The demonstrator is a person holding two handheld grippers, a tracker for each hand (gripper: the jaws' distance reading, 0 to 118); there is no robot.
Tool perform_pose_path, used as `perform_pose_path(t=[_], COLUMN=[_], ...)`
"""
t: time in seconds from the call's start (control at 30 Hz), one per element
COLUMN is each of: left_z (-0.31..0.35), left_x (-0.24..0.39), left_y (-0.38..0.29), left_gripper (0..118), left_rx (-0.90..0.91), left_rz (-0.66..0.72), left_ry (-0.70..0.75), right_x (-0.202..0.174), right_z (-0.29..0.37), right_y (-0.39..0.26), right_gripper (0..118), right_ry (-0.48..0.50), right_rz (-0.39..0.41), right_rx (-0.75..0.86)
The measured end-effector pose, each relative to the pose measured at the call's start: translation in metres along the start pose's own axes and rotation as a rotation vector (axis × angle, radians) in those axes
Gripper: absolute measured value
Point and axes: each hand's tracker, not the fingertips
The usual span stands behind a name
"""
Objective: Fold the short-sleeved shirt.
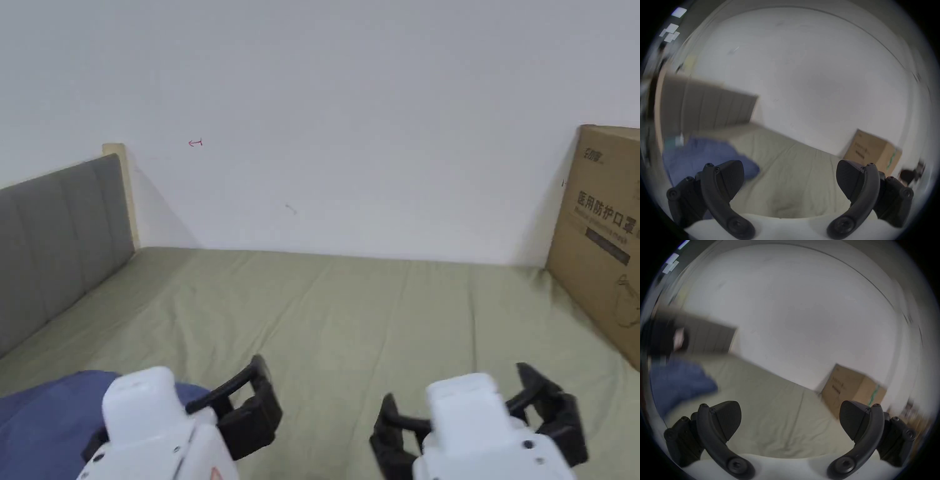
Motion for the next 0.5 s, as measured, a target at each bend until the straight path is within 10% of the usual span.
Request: perform_pose_path(t=[0.17,0.5], left_z=[0.016,0.020], left_x=[0.030,0.016], left_y=[-0.010,0.004], left_gripper=[116,108], left_rx=[0.085,0.027], left_rz=[-0.421,-0.181], left_ry=[0.029,-0.037], right_x=[0.027,0.016], right_z=[0.004,0.021], right_y=[-0.020,-0.008], right_gripper=[118,118], right_ry=[-0.142,-0.185], right_rz=[-0.339,-0.175], right_rx=[-0.061,0.040])
